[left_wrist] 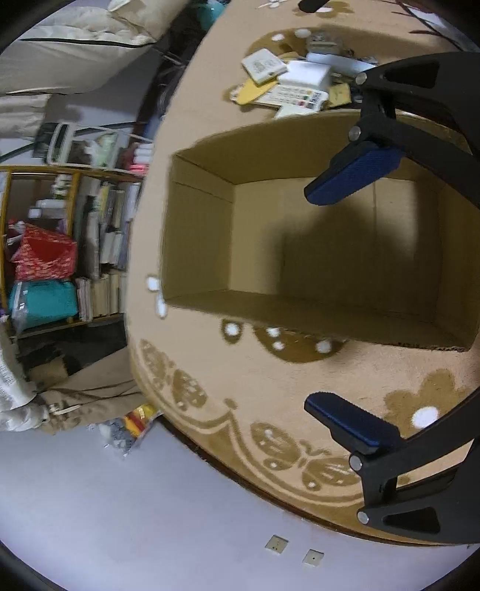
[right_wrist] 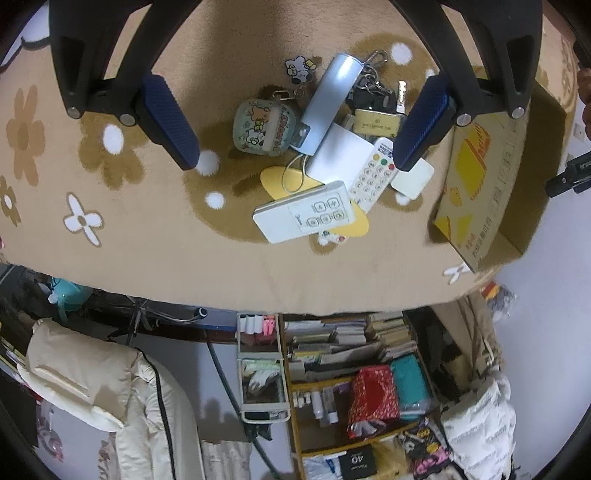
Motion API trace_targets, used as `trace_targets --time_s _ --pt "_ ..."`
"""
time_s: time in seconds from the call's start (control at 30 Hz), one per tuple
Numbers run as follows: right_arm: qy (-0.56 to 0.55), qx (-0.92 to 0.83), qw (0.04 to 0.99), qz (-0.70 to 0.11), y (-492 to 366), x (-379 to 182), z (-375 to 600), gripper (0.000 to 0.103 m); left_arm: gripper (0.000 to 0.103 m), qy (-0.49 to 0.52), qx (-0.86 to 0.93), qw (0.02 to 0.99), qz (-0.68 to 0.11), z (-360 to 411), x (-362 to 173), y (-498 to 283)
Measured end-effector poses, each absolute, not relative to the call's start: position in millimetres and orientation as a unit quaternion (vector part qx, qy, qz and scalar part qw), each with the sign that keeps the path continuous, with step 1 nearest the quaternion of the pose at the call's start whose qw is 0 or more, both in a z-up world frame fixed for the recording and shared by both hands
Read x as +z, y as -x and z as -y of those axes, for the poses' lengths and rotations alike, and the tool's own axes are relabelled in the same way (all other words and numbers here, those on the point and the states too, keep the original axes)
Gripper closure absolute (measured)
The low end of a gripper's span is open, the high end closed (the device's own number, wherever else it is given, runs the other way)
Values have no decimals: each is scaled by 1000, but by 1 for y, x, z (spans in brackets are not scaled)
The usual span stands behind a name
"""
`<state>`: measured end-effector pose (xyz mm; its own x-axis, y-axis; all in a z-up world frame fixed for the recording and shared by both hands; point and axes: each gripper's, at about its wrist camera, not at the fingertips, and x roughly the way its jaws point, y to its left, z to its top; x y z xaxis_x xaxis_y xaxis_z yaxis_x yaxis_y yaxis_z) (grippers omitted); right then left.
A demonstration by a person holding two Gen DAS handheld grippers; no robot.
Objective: Organize rigid objects
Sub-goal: 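Clamp the box wall with the left tool while the right tool approaches the green pouch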
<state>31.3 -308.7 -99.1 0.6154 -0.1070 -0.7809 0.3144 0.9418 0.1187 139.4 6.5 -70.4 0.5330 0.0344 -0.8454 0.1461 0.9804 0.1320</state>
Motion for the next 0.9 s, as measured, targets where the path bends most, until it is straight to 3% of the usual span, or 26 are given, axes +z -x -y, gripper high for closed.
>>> trace_targets --time_s 0.1,0.23,0.57,0.7,0.87,0.9 --pt "-120 -119 886 -433 -35 -102 309 0 4 -88 -33 863 -497 -8 -78 -142" --pt "-123 -122 880 -443 -37 -107 312 0 12 -81 -28 851 -518 -14 -88 -147" --pt "-129 -146 858 -476 -47 -133 321 0 14 -70 -8 831 -551 -24 -106 -152" --pt "-143 -148 847 -490 -51 -143 328 0 26 -66 -3 826 -560 -26 -111 -153" --pt "-153 -152 833 -509 -56 -161 332 0 55 -65 -1 821 -567 -29 -116 -155" --pt "-152 -154 832 -512 -57 -163 333 5 58 -65 -3 819 -571 -29 -118 -155"
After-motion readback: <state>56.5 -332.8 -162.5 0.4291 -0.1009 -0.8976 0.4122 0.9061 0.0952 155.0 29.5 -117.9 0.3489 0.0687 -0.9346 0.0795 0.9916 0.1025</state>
